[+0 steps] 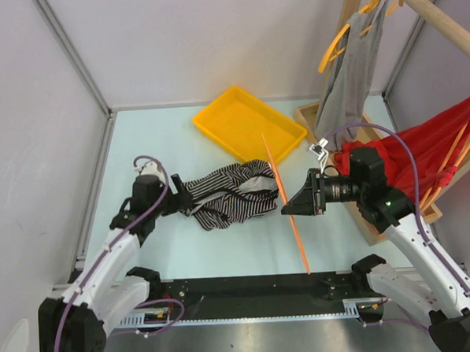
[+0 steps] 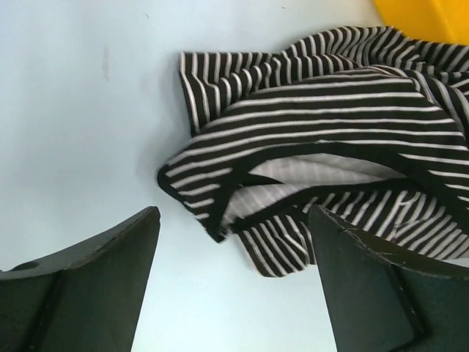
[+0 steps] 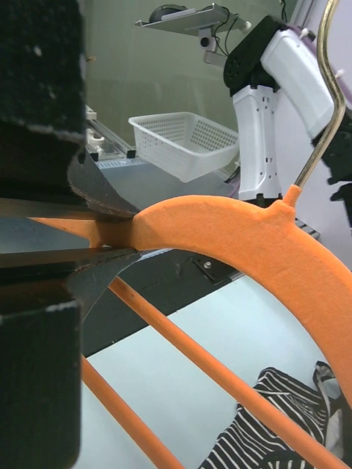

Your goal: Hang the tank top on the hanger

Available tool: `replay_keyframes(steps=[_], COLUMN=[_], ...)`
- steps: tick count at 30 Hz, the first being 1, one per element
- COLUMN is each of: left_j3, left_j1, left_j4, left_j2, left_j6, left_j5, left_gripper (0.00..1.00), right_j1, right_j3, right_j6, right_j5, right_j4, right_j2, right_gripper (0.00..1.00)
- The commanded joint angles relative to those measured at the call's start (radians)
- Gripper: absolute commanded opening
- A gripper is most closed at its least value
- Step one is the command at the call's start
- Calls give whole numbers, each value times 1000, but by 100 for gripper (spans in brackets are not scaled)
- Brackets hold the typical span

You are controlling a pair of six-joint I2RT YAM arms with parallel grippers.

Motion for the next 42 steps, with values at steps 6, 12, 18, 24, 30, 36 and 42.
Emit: replay_keyframes(steps=[6, 12, 18, 24, 30, 36, 42], left_j3=[-309, -374, -386, -407, -449, -438, -427], left_j1=[-11, -13, -13, -13, -13, -11, 1], left_j4=[343, 337, 410, 428, 420, 479, 530], left_j2=[-158, -223, -137, -134, -167, -80, -16], left_j6=[-391, -473, -499, -531, -545, -511, -491], left_j5=[141, 60, 43, 32, -43, -60, -74], left_gripper=[83, 84, 78, 72, 63, 54, 18], right_j1=[18, 19, 18, 19, 19, 19, 19], right_j3=[-26, -41, -55, -53, -68, -68, -69], right_j6=[32, 35, 38, 41, 53, 56, 56], right_j5=[-26, -24, -26, -24, -24, -24, -24], right_j4=[121, 128, 127, 130, 151, 148, 132], right_j2=[20, -4, -3, -12, -3, -13, -21], right_gripper=[21, 21, 21, 21, 21, 21, 21])
